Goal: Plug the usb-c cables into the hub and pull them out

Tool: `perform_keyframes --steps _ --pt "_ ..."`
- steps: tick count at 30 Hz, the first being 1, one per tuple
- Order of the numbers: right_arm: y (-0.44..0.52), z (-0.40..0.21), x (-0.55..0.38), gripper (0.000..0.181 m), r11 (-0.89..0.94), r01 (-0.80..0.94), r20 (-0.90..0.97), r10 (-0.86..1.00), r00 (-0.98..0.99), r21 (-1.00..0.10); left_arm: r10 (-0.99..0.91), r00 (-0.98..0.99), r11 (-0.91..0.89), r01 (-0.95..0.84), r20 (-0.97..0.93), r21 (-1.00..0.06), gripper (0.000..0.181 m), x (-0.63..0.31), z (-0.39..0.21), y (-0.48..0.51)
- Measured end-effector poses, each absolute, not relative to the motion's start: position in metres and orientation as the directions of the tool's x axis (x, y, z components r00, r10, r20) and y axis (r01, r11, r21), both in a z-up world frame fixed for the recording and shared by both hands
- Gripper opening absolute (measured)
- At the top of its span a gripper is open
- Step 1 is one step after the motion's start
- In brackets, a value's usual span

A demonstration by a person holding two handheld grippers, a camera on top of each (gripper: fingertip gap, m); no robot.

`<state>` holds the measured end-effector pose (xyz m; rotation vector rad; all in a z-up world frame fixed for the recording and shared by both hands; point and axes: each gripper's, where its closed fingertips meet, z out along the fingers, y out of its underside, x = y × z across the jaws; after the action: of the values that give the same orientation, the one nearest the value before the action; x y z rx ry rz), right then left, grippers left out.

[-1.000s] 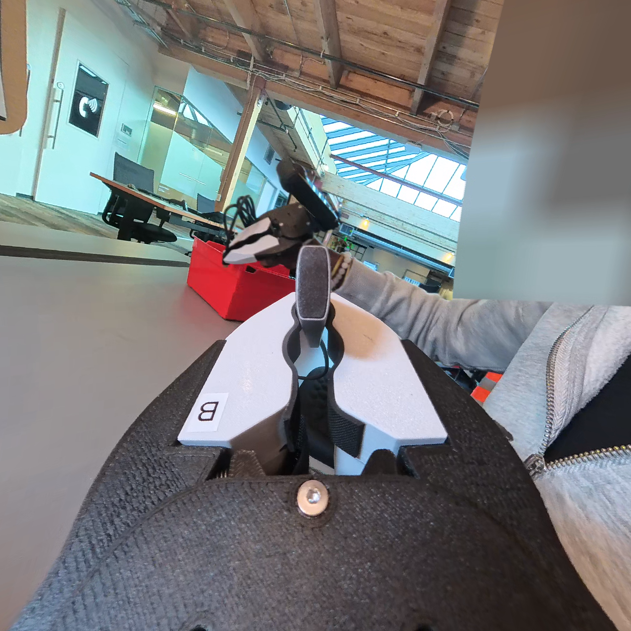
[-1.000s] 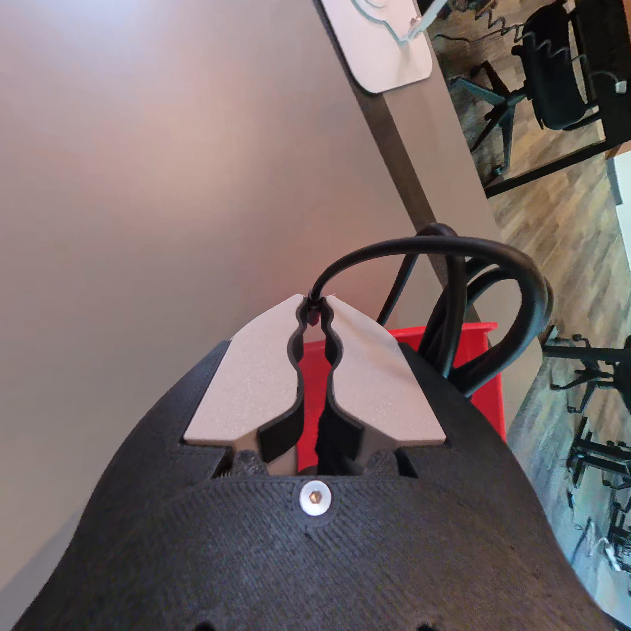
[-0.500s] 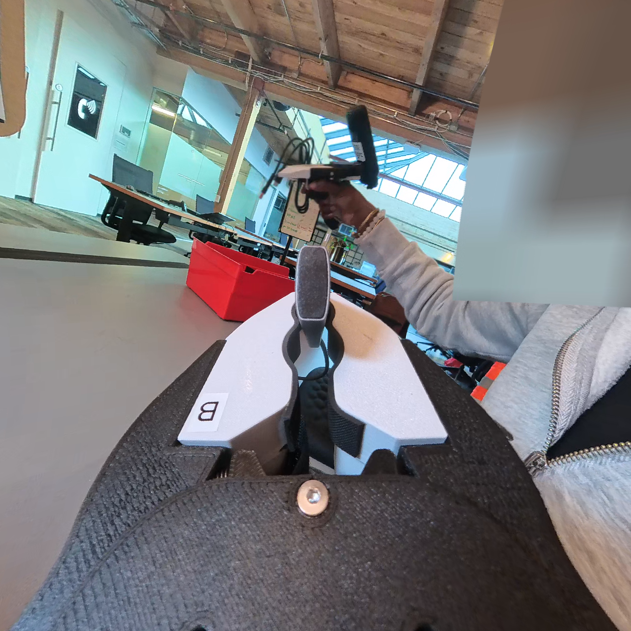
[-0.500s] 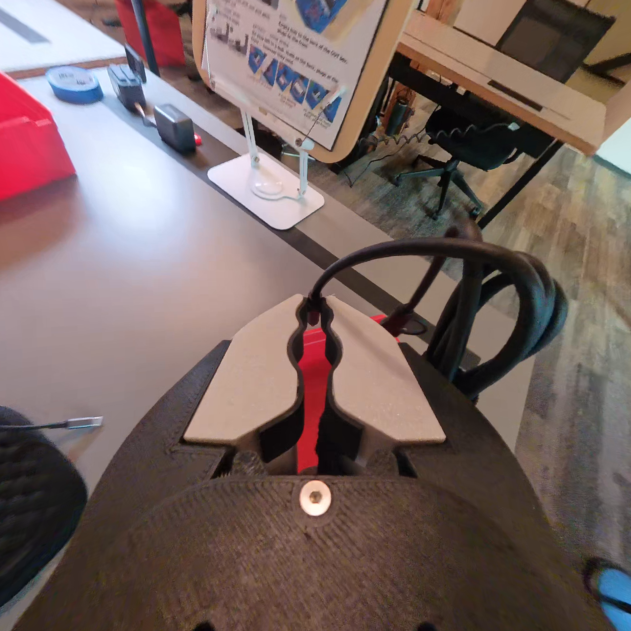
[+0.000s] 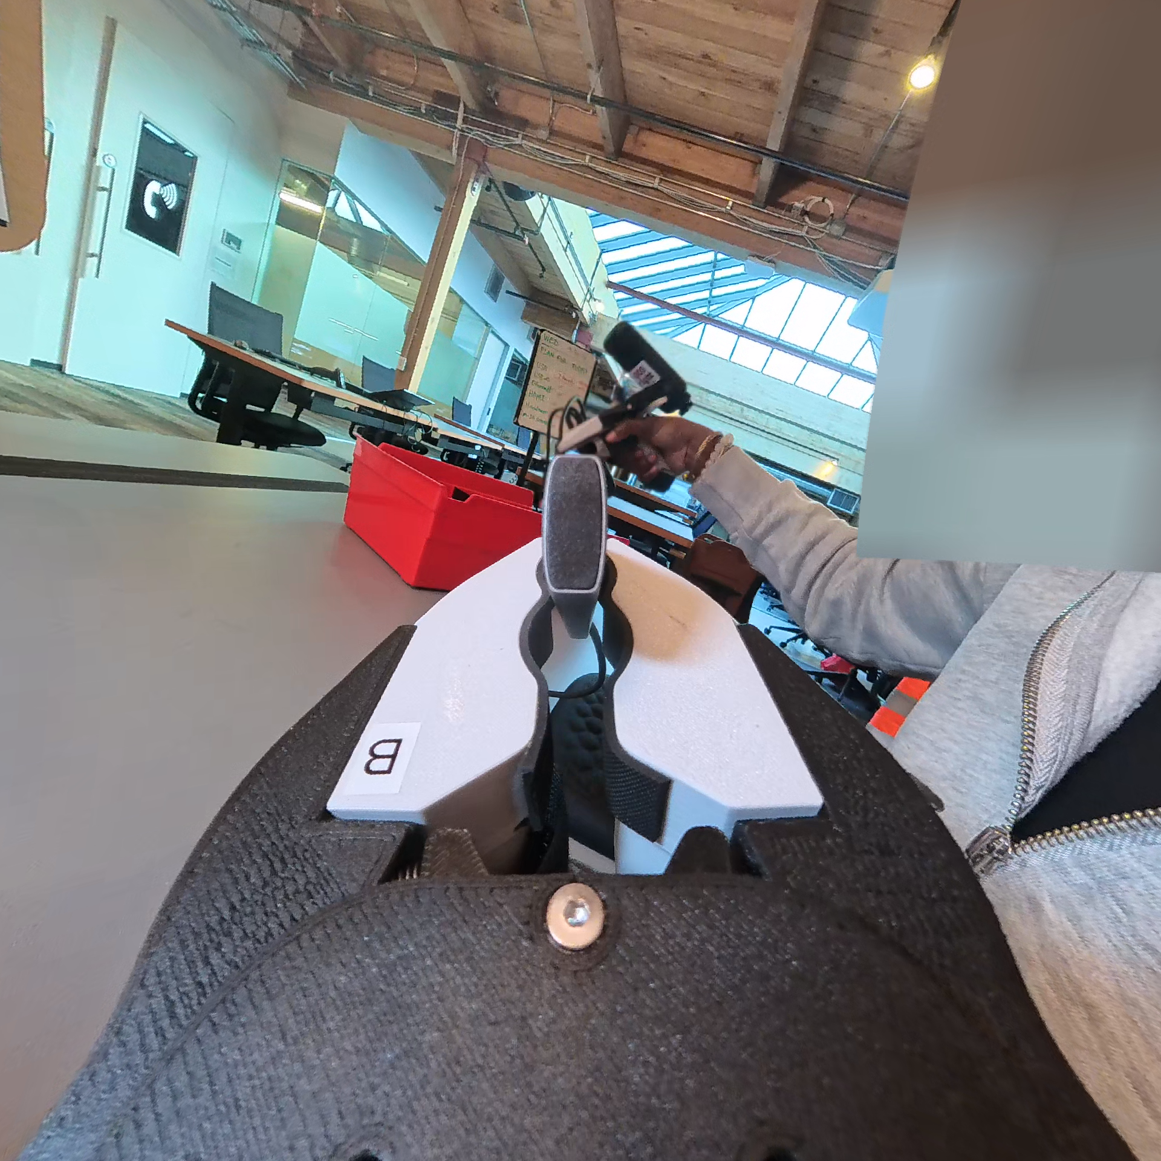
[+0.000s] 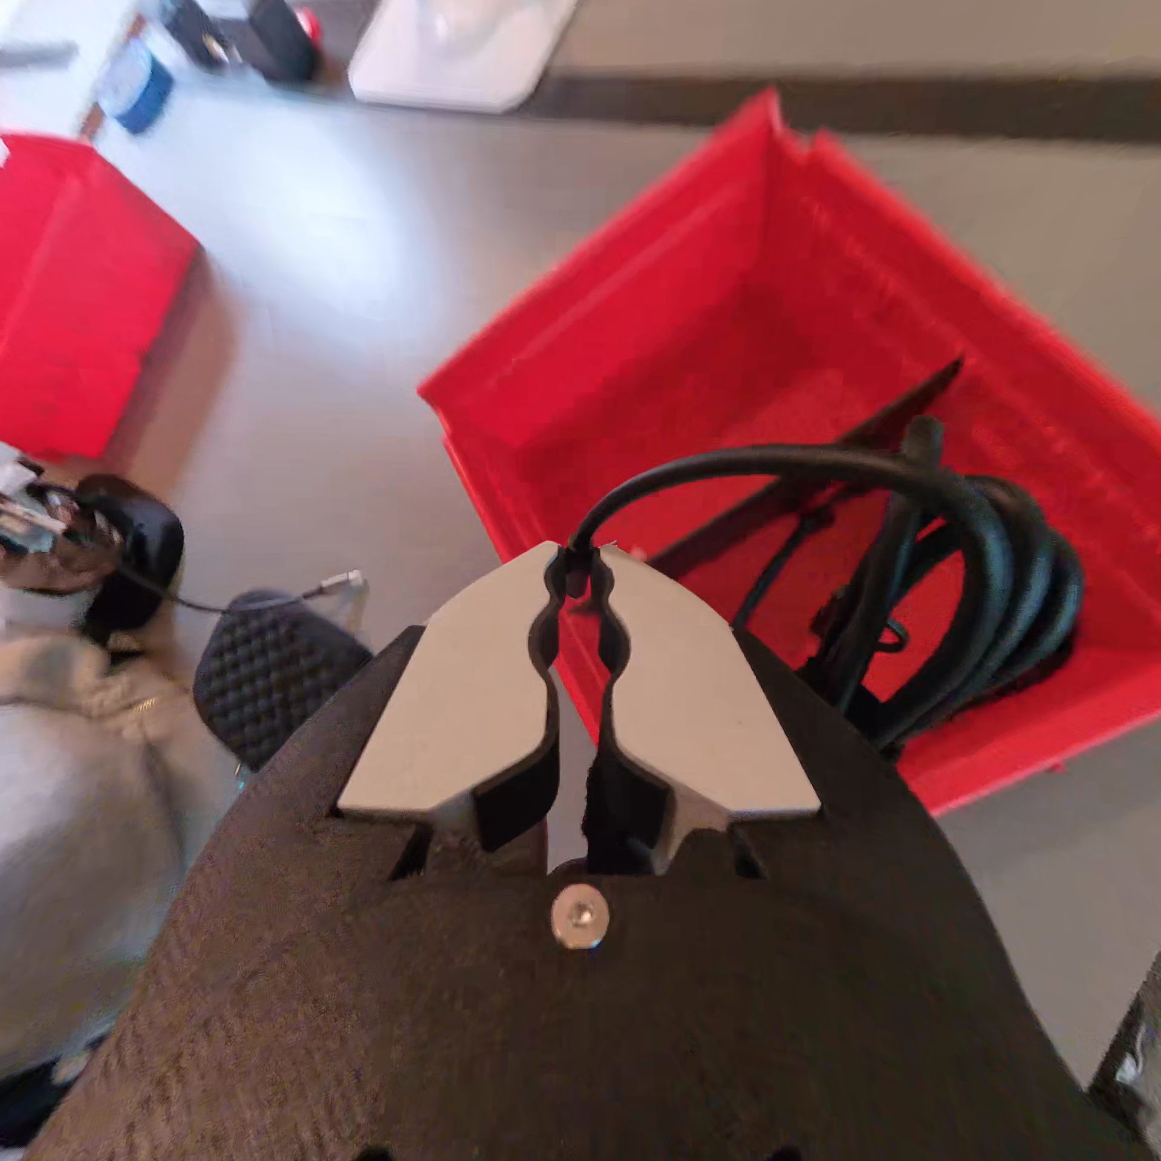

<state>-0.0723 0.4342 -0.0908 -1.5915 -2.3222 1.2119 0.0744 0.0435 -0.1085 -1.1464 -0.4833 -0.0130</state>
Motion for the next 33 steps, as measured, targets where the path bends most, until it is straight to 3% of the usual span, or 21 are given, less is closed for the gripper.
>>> perform_keyframes --steps 8,18,23,25,29,31,33 --pt "0.462 -0.17 -0.061 0.007 0.222 0.918 -0.393 0.852 -0.346 -0.329 0.234 0.896 0.422 0.255 0.377 -0.87 0.011 0.074 -0.109 0.044" --pt "0.481 -0.218 -0.082 0.01 0.364 0.92 -0.215 0.896 -0.389 -0.148 0.234 0.893 0.423 0.263 0.385 -0.867 0.011 0.073 -0.109 0.044" --pt "0.487 -0.205 -0.095 0.018 0.39 0.897 -0.095 0.905 -0.415 -0.206 0.232 0.891 0.428 0.266 0.39 -0.864 0.011 0.072 -0.109 0.043" --pt "0.491 -0.192 -0.097 0.037 0.408 0.878 -0.037 0.902 -0.43 -0.25 0.231 0.891 0.43 0.266 0.39 -0.863 0.011 0.072 -0.109 0.043" --pt "0.489 -0.155 -0.092 0.094 0.465 0.796 0.004 0.864 -0.503 -0.388 0.23 0.891 0.433 0.266 0.391 -0.861 0.011 0.073 -0.108 0.042" --pt "0.487 -0.138 -0.083 0.107 0.528 0.72 0.037 0.817 -0.575 -0.451 0.23 0.892 0.434 0.265 0.39 -0.861 0.011 0.073 -0.108 0.042" --pt "0.482 -0.129 -0.065 0.107 0.629 0.61 0.077 0.724 -0.686 -0.482 0.231 0.892 0.433 0.264 0.389 -0.862 0.011 0.073 -0.108 0.042"
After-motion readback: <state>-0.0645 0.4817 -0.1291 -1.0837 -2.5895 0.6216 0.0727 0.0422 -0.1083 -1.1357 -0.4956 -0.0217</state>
